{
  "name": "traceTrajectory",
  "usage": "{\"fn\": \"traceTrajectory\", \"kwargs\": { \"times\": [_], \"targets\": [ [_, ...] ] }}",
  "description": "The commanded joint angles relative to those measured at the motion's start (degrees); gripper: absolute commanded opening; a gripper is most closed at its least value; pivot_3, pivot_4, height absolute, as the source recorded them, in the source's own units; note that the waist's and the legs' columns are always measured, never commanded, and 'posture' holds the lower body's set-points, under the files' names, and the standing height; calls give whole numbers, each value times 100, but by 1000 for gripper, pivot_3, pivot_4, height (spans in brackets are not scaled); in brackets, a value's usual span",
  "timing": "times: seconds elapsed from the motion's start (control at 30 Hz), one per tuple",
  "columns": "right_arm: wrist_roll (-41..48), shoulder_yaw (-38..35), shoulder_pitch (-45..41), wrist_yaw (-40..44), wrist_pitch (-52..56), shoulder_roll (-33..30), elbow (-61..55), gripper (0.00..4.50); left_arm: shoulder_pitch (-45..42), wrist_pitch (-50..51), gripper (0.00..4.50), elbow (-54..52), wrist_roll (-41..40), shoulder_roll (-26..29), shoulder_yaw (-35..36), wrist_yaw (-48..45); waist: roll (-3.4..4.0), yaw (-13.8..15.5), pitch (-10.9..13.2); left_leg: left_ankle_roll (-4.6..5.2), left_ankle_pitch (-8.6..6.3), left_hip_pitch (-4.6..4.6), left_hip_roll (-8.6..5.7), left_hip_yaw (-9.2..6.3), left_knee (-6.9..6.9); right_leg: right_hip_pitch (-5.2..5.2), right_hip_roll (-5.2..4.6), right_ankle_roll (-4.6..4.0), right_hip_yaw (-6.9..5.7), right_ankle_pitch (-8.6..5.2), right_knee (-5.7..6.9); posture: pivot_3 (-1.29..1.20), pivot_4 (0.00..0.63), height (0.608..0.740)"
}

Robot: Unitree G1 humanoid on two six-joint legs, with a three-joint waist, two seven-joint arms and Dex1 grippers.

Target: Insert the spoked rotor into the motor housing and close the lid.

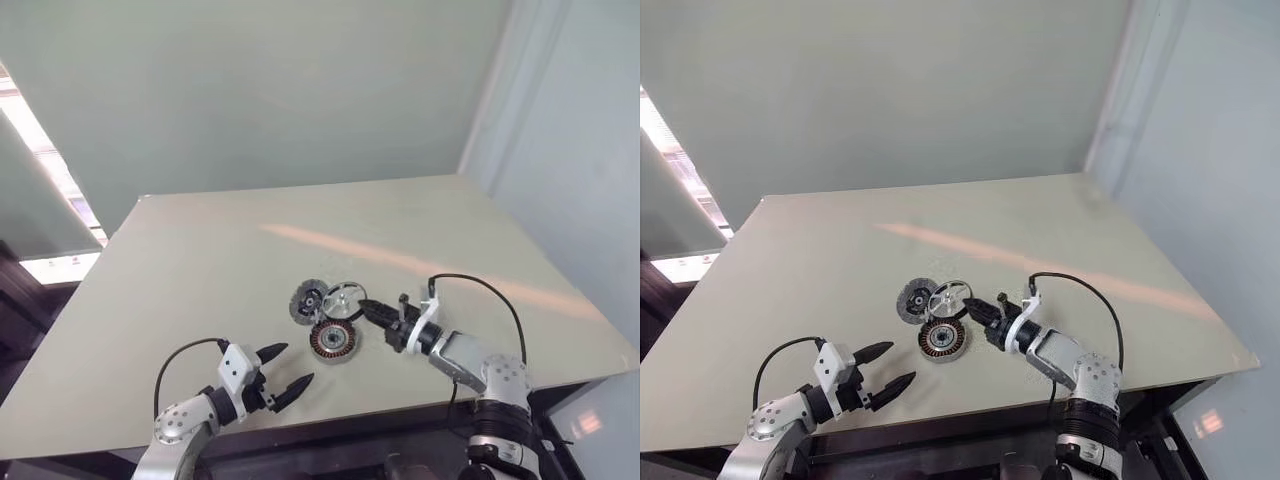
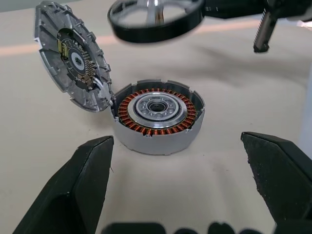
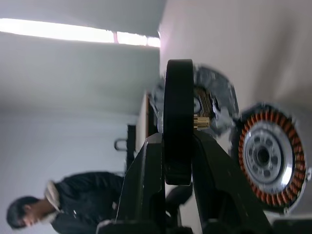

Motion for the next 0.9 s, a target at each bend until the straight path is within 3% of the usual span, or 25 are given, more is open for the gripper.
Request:
{"fn": "traceTrajectory", "kwargs": {
  "times": [0.03, 0.9],
  "targets": [
    [195, 272, 254, -19, -27, 512, -202, 396, -84, -92, 4500, -109, -11, 35, 73, -17, 4, 1, 5, 0, 0, 0, 0, -2, 0, 1, 0, 0, -2, 0, -1, 0, 0, 740],
    [-392, 838, 365, -166, -535, 479, 184, 396, -73, -117, 4500, -113, -12, 0, 56, 5, 8, -1, 6, 0, 0, -9, 1, 2, 1, -12, 1, 1, 1, 0, 0, 0, 0, 740]
  ]
}}
